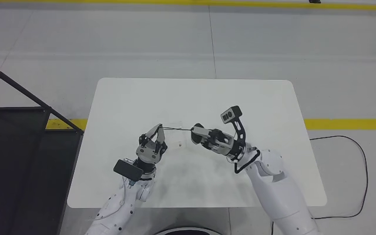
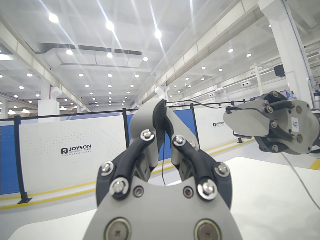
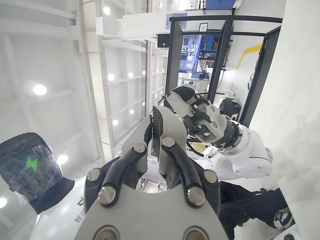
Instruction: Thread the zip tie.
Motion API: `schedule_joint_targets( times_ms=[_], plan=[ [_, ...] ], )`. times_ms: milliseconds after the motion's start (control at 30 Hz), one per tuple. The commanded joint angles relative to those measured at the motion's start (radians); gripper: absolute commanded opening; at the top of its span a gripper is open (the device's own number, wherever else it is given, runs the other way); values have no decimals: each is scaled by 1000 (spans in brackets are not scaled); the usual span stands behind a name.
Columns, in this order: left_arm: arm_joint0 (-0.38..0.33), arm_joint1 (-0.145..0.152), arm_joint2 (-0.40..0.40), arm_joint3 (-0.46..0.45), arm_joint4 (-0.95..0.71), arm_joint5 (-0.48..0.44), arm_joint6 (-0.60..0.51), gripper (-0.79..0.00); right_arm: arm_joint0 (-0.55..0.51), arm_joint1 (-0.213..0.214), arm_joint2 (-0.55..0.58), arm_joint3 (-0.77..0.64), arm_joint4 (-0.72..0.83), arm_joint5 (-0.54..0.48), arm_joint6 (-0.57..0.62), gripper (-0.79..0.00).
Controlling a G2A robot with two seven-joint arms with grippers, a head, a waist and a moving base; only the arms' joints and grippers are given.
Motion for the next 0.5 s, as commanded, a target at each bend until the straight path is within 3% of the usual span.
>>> schedule_joint_targets(
  times_ms=[0,467],
  plan=[
    [0,0,0,0,0,0,0,-785,2,0,-1,1,-1,3,-4,-785],
    [0,0,0,0,0,0,0,-785,12,-2,-10,7,-21,32,-25,-785]
  ],
)
